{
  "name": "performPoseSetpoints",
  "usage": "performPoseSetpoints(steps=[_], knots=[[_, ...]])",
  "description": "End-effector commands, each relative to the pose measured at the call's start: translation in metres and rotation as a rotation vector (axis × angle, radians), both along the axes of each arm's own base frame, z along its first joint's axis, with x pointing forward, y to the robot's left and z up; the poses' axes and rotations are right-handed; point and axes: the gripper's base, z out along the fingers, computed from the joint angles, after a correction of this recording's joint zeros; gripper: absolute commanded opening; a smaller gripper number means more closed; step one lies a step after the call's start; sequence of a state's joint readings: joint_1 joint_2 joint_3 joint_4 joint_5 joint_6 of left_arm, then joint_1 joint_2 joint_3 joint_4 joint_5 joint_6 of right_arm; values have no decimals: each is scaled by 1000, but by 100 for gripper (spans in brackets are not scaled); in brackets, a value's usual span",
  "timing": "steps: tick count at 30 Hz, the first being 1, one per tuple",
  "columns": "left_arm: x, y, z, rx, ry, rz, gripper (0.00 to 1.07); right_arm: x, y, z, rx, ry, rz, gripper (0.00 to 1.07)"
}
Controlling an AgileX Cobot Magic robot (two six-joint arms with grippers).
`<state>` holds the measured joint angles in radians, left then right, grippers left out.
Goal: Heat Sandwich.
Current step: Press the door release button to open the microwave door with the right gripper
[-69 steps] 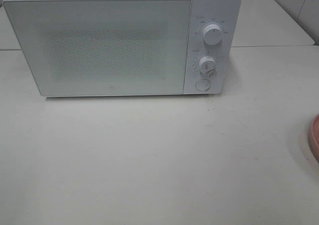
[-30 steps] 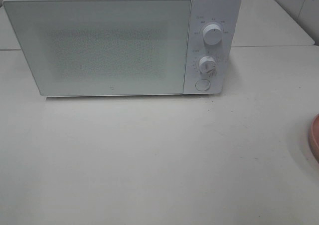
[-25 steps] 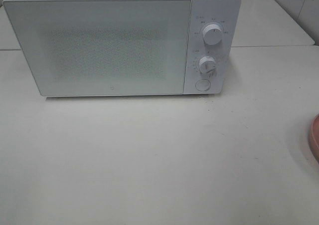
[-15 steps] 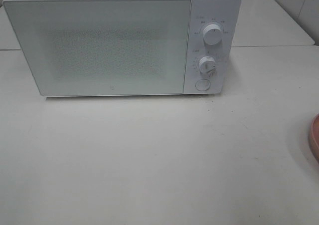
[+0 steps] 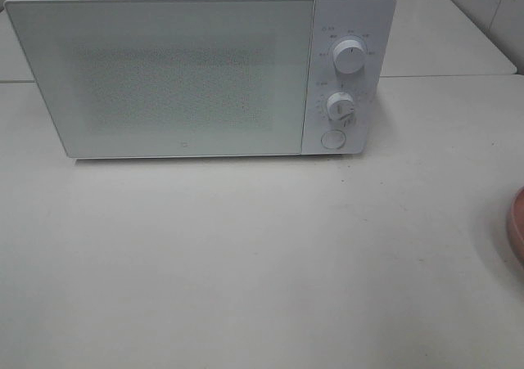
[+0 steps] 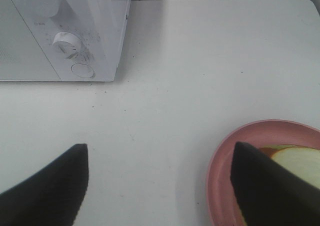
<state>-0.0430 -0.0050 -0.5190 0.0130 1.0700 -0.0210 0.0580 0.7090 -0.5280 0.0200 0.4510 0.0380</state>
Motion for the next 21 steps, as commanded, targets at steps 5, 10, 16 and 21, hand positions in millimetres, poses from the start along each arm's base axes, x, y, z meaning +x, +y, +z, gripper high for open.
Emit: performPoseSetpoints(steps=[5,10,16,21], knots=[[-3,0,-1,3,-21,1,98,23,0,-2,5,-50,-9,76],[-3,0,-1,3,-21,1,98,36,1,-5,7,-79,-11,76],[-3,0,-1,3,-21,1,98,59,2,-12,22,-127,-23,76],[-3,0,-1,3,-21,1,98,75,3,-19,21,-161,-23,76]])
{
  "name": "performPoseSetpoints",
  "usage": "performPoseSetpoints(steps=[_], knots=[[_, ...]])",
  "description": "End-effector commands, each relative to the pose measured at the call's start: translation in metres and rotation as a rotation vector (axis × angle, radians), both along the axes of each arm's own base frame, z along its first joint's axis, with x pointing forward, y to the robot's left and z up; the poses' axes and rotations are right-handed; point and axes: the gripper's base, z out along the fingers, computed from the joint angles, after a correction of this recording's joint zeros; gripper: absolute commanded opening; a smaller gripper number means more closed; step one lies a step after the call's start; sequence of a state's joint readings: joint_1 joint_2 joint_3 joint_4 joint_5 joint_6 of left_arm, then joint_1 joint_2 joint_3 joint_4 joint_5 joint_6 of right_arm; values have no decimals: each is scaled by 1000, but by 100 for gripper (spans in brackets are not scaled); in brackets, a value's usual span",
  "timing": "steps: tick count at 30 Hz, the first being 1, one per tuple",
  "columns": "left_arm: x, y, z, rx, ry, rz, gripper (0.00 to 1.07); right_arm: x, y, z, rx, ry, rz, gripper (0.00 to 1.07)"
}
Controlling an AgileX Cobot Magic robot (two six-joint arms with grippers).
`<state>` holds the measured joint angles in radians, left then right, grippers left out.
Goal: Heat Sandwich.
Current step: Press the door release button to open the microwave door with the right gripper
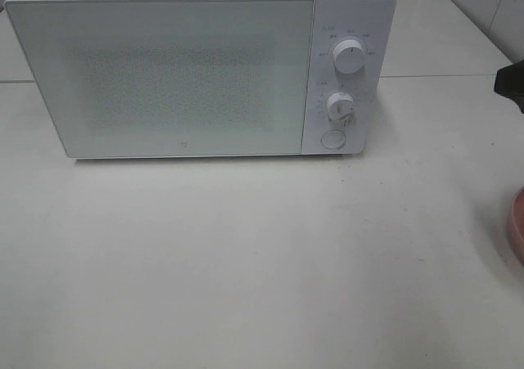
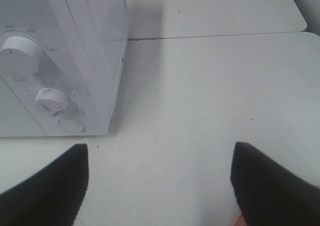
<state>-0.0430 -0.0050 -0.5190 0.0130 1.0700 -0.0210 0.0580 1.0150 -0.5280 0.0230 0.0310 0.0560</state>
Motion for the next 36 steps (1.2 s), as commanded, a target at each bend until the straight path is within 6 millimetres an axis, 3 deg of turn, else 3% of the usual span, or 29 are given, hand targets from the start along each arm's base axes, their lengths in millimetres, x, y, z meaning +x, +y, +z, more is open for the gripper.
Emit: performPoseSetpoints(steps=[1,7,17,22,36], knots=[[-3,0,-1,3,-21,1,98,12,0,-1,-3,-54,-3,76],[-3,0,-1,3,-21,1,98,25,1,-9,-12,-184,6,75],[-3,0,-1,3,-21,1,98,19,-3,-42,-61,-301,-21,75],[-3,0,-1,3,-21,1,98,16,0,-47,-38,-314,-35,75],[-3,0,-1,3,-21,1,98,13,46,-79,-110,-317,36,75]])
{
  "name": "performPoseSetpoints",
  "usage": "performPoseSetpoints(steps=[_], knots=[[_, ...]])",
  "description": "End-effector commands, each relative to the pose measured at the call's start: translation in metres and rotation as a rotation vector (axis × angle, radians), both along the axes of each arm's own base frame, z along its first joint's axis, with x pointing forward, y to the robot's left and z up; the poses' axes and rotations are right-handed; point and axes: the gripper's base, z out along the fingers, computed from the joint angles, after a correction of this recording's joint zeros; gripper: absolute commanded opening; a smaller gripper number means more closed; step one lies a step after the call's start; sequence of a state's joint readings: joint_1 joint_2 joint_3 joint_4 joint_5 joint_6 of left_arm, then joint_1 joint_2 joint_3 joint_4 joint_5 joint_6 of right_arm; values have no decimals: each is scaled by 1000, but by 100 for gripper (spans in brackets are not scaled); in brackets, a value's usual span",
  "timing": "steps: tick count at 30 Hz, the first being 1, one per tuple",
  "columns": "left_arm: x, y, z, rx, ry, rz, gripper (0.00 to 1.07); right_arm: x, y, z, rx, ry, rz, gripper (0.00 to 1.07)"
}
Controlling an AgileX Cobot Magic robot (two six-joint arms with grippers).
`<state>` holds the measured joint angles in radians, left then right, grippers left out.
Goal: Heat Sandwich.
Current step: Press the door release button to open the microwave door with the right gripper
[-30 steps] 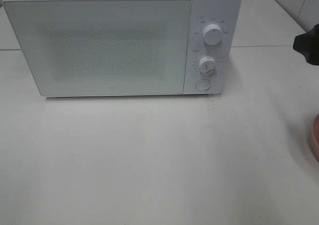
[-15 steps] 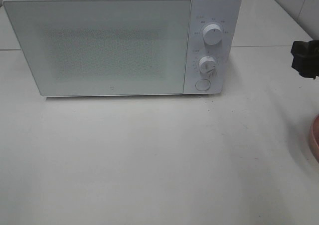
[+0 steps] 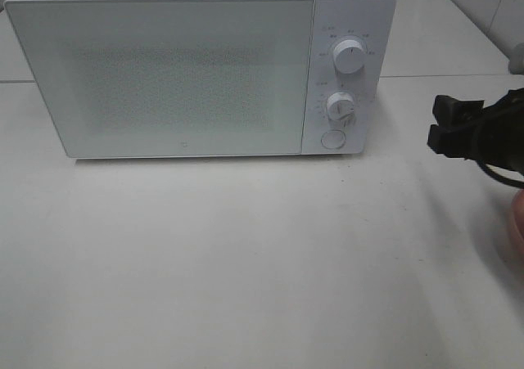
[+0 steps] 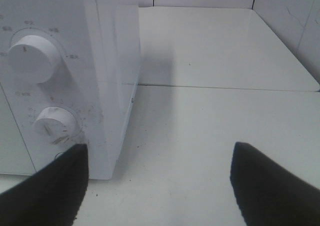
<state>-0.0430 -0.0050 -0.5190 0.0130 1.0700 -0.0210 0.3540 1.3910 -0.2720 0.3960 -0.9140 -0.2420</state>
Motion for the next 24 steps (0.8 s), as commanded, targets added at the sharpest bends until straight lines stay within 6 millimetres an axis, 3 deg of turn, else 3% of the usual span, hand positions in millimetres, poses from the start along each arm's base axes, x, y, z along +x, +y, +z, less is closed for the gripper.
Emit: performPoseSetpoints(steps=[1,12,24], knots=[[-3,0,-1,3,-21,1,98,0,9,-3,-14,-28,-11,75],[-3,0,-1,3,-21,1,98,-5,40,-29,-20,16,-25,75],[-3,0,-1,3,-21,1,98,3,71,-47,-25,69,-12,75]])
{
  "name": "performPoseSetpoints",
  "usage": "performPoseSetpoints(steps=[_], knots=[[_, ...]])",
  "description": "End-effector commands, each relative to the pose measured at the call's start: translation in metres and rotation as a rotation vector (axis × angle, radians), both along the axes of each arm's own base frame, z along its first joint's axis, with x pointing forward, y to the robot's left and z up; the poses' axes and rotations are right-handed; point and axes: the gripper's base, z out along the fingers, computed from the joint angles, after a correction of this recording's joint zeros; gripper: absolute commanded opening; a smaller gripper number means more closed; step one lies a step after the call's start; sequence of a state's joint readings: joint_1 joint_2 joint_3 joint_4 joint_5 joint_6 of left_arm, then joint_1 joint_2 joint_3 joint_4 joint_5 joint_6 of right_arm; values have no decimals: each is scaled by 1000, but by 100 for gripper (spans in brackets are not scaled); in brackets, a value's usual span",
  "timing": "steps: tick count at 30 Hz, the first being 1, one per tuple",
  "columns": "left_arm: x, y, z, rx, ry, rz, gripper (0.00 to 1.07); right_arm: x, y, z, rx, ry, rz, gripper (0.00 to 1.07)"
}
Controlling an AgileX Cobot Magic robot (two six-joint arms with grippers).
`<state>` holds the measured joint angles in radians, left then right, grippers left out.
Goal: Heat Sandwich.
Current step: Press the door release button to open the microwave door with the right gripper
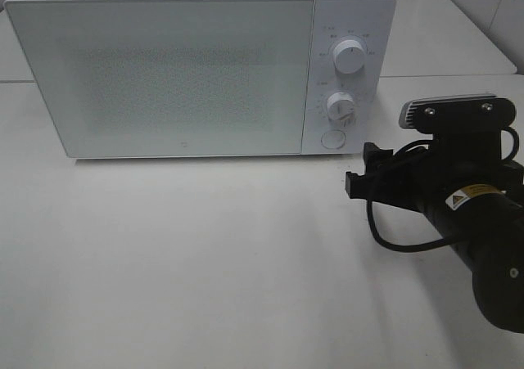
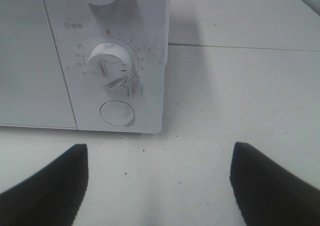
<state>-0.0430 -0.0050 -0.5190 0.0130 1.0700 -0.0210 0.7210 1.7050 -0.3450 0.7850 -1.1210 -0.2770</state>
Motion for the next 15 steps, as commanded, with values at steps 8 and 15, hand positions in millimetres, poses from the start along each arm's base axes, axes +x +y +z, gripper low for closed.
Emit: performPoseSetpoints(steps=[8,15], knots=[[-3,0,-1,3,-21,1,98,8,17,-3,4,2,24,75],[-3,0,-1,3,-21,1,98,8,17,-4,13,9,23,75]])
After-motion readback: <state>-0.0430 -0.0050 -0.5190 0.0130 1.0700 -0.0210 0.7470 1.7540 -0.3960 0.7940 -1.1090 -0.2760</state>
